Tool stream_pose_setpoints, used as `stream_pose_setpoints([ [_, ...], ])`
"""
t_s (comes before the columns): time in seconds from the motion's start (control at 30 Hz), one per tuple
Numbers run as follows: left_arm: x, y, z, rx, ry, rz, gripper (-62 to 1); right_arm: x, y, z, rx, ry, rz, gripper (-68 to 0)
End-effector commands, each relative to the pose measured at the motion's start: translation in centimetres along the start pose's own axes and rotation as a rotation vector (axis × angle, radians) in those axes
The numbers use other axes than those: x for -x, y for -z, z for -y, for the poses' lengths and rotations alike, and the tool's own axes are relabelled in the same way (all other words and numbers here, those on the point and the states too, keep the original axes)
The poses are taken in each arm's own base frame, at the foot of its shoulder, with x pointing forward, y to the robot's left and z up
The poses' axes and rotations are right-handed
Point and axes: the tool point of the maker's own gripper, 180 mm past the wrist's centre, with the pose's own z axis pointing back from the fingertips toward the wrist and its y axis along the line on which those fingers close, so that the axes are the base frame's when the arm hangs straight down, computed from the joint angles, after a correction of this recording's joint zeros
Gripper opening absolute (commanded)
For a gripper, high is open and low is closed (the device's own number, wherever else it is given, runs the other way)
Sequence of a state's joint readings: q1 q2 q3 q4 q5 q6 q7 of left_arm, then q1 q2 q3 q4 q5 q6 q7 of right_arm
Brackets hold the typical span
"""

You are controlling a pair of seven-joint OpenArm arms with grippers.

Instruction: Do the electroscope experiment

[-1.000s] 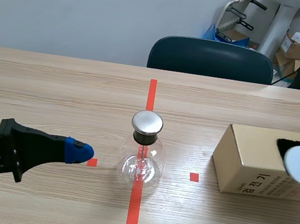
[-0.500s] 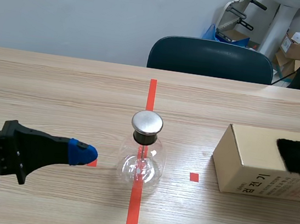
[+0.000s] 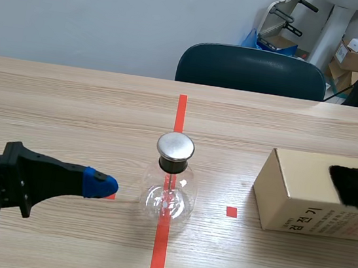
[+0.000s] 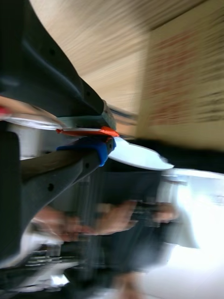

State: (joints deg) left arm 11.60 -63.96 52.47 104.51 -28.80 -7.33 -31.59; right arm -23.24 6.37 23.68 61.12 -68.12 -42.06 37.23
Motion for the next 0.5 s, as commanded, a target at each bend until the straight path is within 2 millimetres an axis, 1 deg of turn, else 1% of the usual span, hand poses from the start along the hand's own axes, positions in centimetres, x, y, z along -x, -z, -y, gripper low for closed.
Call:
stream_pose_setpoints([
  [0.0,-0.9,0.3,0.1,-0.007,0.000,0.036,1.4,-2.0,0.2,1.3,0.053,-0.049,0.130,-66.5],
  [0.03,-0.9,0.3,0.0,-0.008,0.002,0.036,1.4,-2.7,0.1,1.3,0.057,-0.046,0.171,-66.5],
  [0.07,-0.9,0.3,0.0,-0.010,0.008,0.036,1.4,-2.8,0.1,1.4,0.060,-0.041,0.177,-66.5],
  [0.1,-0.9,0.3,-0.1,-0.017,0.012,0.036,1.4,-2.4,0.2,1.4,0.062,-0.036,0.150,-66.5],
  [0.13,-0.9,0.3,-0.2,-0.023,0.017,0.036,1.4,-1.4,0.3,1.4,0.065,-0.027,0.084,-66.5],
  [0.2,-0.9,0.3,-0.3,-0.024,0.031,0.036,1.4,1.5,0.2,1.4,0.064,-0.015,-0.094,-66.5],
  [0.23,-0.9,0.3,-0.3,-0.020,0.039,0.034,1.4,2.2,0.2,1.3,0.061,-0.021,-0.128,-66.5],
  [0.27,-0.9,0.3,-0.2,-0.019,0.043,0.034,1.4,2.1,0.2,1.3,0.057,-0.029,-0.116,-66.5],
  [0.3,-0.9,0.3,-0.4,-0.027,0.051,0.035,1.4,1.1,0.2,1.2,0.054,-0.034,-0.061,-66.5],
  [0.37,-1.1,0.3,-0.5,-0.035,0.061,0.039,1.4,-1.5,0.2,1.2,0.052,-0.039,0.089,-66.5],
  [0.4,-1.1,0.4,-0.5,-0.034,0.061,0.040,1.4,-2.5,0.1,1.2,0.053,-0.039,0.146,-66.5],
  [0.43,-1.2,0.4,-0.4,-0.034,0.061,0.041,1.4,-3.1,0.1,1.3,0.058,-0.035,0.175,-66.5],
  [0.47,-1.2,0.4,-0.5,-0.037,0.063,0.042,1.4,-2.9,0.1,1.3,0.060,-0.029,0.162,-66.5],
])
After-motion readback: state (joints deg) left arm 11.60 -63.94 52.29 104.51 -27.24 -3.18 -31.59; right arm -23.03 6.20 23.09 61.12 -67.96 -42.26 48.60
